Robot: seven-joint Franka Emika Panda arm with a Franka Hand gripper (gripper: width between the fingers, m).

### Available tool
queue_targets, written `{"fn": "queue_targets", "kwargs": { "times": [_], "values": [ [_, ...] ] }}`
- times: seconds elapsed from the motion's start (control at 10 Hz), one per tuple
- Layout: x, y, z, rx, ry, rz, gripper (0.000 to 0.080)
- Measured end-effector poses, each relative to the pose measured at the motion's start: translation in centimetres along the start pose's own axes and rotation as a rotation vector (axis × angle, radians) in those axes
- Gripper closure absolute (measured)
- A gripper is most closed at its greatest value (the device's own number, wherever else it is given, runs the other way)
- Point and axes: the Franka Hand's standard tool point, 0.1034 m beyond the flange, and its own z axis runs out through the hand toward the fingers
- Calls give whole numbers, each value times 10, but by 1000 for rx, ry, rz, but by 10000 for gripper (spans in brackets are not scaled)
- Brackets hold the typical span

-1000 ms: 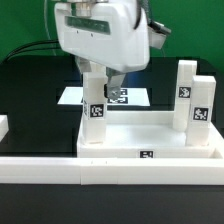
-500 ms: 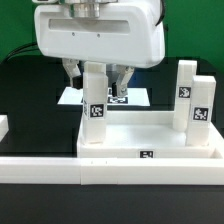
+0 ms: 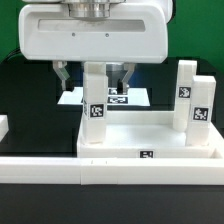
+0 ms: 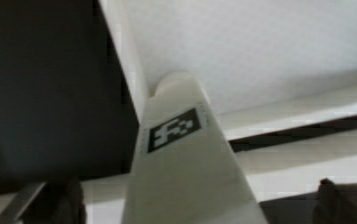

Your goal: Assemble desk

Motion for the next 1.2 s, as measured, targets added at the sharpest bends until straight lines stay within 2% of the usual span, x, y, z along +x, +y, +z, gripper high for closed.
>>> {"fn": "queue_targets", "kwargs": {
  "times": [0.3, 0.4, 0.5, 0.6, 0.7, 0.8, 1.2],
  "values": [
    [4, -1, 0, -26, 38, -235, 151],
    [3, 0, 1, -27, 35, -272, 151],
    [3, 1, 1, -27, 35, -271, 264],
    [3, 1, 1, -27, 35, -269, 264],
    [3, 1, 1, -27, 35, -268, 447],
    [3, 1, 1, -26, 35, -263, 512],
    [3, 1, 1, -24, 36, -168, 512]
  ]
}}
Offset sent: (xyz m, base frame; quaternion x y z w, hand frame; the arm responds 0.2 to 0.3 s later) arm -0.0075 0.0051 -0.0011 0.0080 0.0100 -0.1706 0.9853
